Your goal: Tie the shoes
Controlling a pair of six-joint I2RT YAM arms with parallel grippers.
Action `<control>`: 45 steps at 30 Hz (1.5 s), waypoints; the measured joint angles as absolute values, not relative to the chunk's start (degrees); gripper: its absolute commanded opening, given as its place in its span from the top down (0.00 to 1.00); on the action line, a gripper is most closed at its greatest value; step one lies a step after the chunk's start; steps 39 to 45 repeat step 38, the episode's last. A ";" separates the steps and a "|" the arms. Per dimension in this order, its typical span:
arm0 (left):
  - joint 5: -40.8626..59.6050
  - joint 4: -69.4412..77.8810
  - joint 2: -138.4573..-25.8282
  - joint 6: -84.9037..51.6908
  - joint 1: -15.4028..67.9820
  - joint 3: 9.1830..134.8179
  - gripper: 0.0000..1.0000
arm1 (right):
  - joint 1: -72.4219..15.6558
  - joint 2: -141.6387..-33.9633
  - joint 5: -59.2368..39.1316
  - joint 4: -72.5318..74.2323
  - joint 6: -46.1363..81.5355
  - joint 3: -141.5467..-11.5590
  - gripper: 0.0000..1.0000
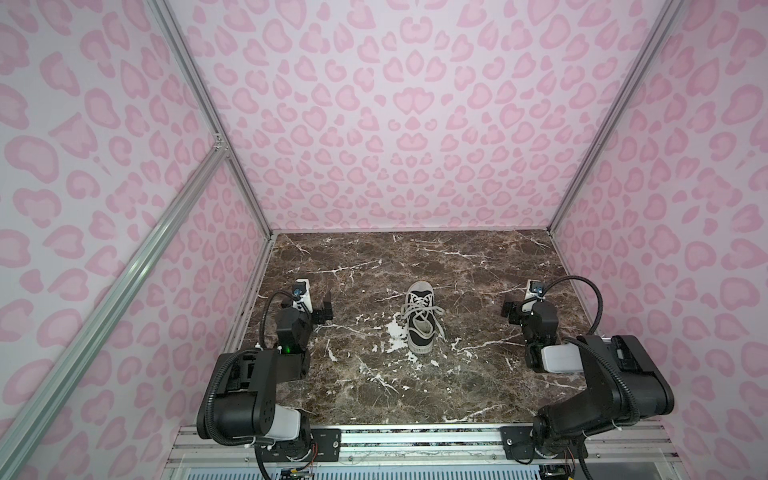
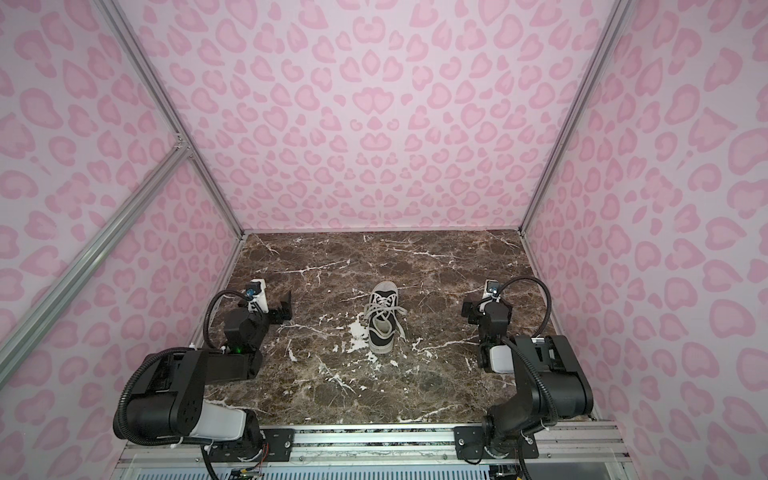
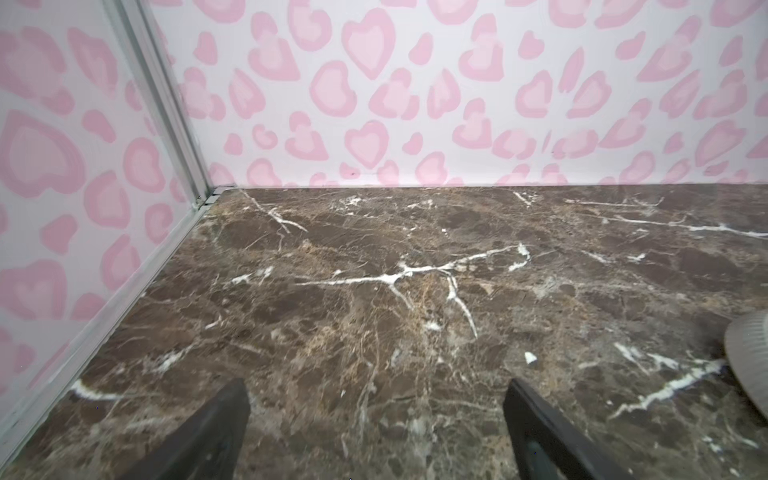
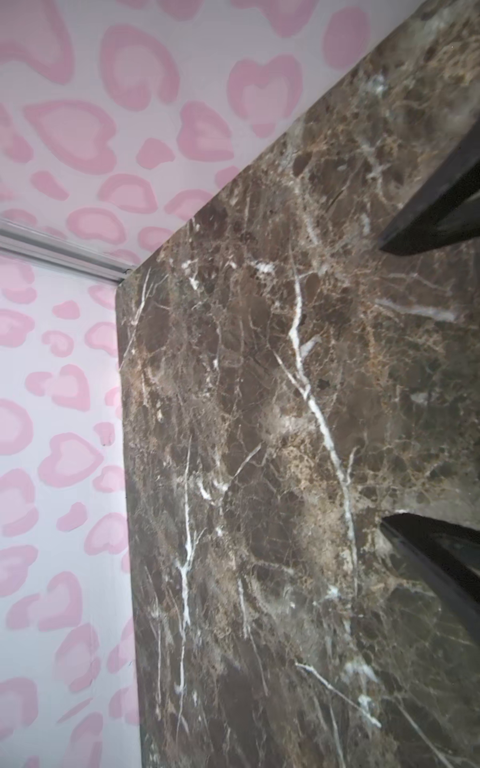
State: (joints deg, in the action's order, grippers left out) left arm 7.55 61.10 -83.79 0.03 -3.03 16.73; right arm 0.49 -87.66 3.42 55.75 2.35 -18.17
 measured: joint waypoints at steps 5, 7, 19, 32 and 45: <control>8.82 57.67 -84.14 -0.43 -4.01 17.69 0.03 | 0.30 -88.01 0.14 54.87 0.71 -19.62 0.01; 8.95 56.75 -84.14 -0.91 -4.01 17.78 0.03 | 0.25 -87.99 -0.12 54.46 0.40 -19.84 0.01; 2.70 54.96 -84.16 -2.98 -2.76 18.57 0.03 | 0.27 -87.53 -6.87 56.14 -2.55 -17.67 0.01; 0.40 54.00 -84.20 -2.96 -2.07 18.92 0.03 | 1.76 -87.96 -6.11 53.80 -0.60 -20.14 0.01; 0.16 53.67 -84.55 -2.96 -2.07 19.46 0.03 | 1.78 -87.96 -6.09 53.74 -0.40 -20.14 0.01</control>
